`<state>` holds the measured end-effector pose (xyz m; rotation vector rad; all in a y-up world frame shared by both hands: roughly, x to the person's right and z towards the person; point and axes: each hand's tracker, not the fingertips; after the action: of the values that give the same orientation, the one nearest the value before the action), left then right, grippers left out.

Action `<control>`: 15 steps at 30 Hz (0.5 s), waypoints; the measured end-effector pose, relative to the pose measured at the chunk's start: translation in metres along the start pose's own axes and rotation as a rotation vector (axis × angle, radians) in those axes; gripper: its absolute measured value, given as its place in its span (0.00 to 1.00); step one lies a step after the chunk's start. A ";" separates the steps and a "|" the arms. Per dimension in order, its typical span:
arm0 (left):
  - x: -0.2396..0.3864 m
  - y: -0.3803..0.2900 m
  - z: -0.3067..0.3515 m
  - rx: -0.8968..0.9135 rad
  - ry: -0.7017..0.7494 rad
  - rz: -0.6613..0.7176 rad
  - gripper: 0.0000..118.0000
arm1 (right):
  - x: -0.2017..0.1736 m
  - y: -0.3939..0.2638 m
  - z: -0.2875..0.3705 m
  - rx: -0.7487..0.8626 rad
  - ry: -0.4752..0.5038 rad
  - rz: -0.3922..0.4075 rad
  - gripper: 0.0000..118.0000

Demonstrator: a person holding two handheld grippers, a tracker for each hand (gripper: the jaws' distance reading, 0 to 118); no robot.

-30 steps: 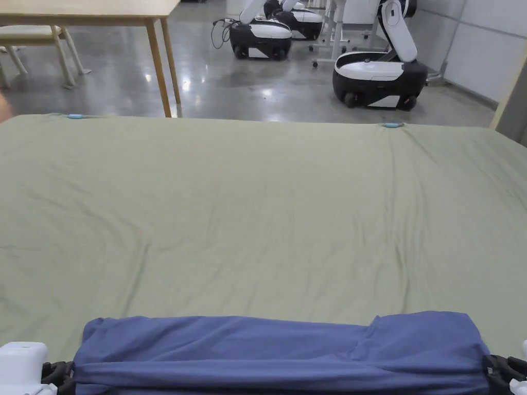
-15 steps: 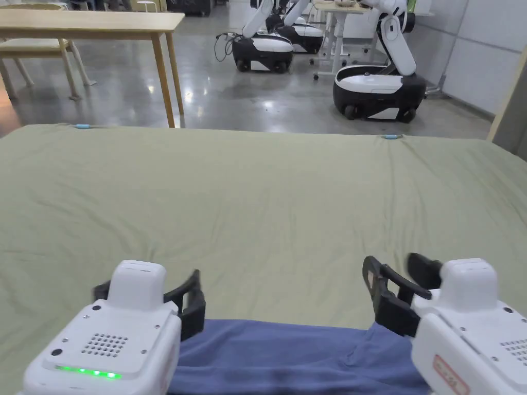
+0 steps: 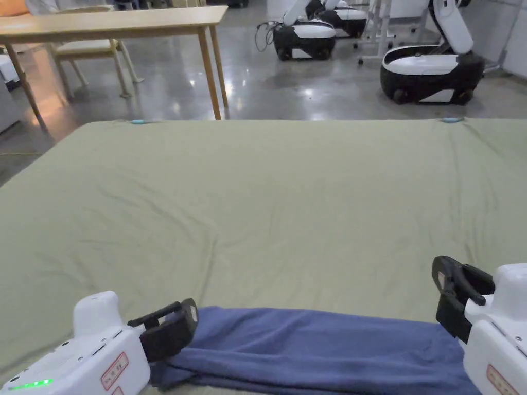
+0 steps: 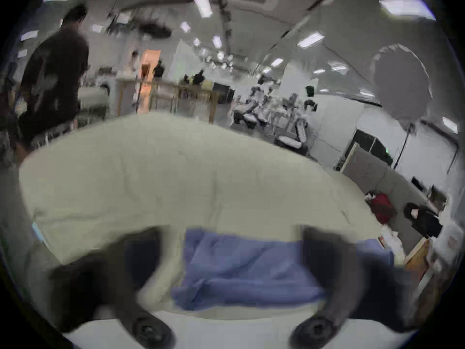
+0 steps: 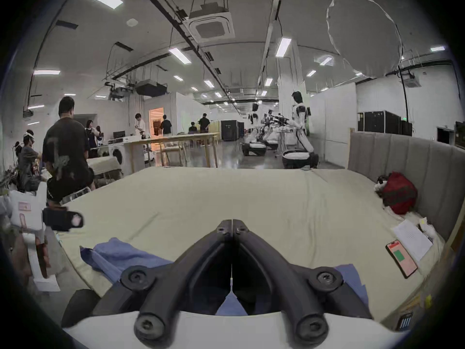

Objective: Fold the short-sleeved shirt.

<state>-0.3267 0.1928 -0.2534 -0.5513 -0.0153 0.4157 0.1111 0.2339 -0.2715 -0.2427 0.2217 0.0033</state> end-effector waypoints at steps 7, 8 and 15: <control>-0.112 -0.040 -0.034 -0.191 -0.213 0.503 1.00 | -0.018 -0.014 -0.005 -0.043 0.000 -0.007 0.01; -0.122 -0.050 -0.049 -0.235 -0.266 0.617 1.00 | -0.019 -0.014 -0.005 -0.046 -0.002 -0.005 0.01; -0.090 -0.054 -0.091 -0.238 -0.603 0.986 0.99 | -0.012 -0.011 -0.006 -0.065 -0.027 -0.019 0.01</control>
<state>-0.3770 0.0704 -0.2947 -0.6248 -0.3872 1.5484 0.0985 0.2223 -0.2717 -0.3088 0.1926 -0.0047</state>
